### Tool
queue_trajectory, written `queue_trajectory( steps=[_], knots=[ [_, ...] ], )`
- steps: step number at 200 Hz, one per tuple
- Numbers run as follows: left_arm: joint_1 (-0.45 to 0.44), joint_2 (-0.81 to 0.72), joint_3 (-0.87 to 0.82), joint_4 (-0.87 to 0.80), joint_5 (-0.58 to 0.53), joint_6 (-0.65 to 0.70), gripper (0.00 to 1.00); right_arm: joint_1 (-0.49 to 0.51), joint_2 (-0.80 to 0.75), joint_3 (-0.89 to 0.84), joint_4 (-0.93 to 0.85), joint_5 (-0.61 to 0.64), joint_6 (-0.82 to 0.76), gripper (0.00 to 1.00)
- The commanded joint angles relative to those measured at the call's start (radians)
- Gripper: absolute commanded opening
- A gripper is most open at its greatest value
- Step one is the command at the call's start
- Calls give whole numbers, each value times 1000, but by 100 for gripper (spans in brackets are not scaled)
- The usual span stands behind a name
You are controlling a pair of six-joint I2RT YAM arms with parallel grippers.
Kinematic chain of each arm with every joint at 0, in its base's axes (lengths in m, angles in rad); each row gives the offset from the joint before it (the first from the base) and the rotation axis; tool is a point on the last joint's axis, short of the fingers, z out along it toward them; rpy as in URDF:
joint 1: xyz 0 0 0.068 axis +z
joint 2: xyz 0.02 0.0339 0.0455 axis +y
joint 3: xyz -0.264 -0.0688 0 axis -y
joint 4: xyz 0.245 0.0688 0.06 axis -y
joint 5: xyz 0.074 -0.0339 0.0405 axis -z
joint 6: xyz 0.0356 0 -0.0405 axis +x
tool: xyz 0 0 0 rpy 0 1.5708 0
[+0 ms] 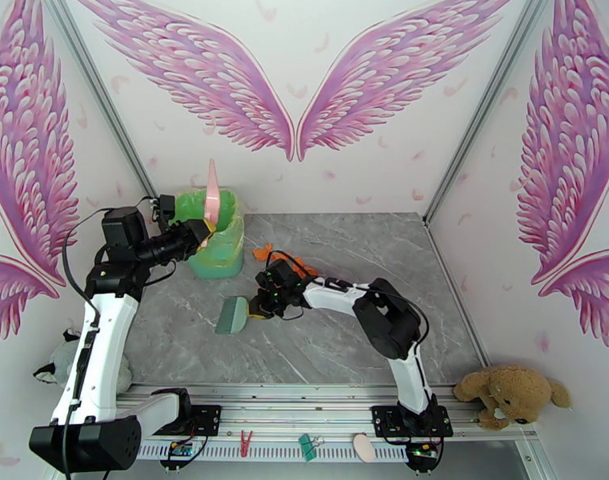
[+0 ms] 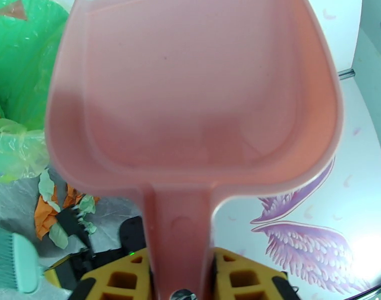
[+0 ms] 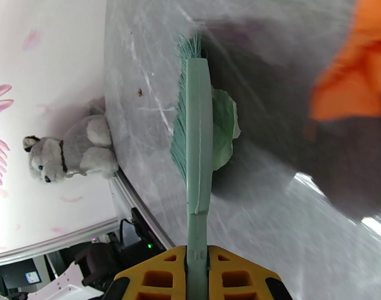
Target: Sweep away the paper scraps from the table
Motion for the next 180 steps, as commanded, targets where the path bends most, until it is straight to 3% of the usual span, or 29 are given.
queue_trajectory(
  steps=[1, 47, 103, 133, 180],
  knots=[
    [-42, -4, 66, -238, -158, 227, 0, -61, -100, -102, -117, 73, -99, 0],
    [-144, -19, 52, -387, -368, 372, 0, -166, -277, -175, -274, 127, -210, 0],
    [-234, -108, -1, -496, -521, 432, 0, -187, -346, 19, -287, 76, -155, 0],
    [-267, -149, -18, -584, -584, 473, 0, -203, -234, 209, -252, 139, -67, 0],
    [-395, -175, -77, -648, -703, 463, 0, -227, 141, 622, -267, 183, 68, 0]
  ],
)
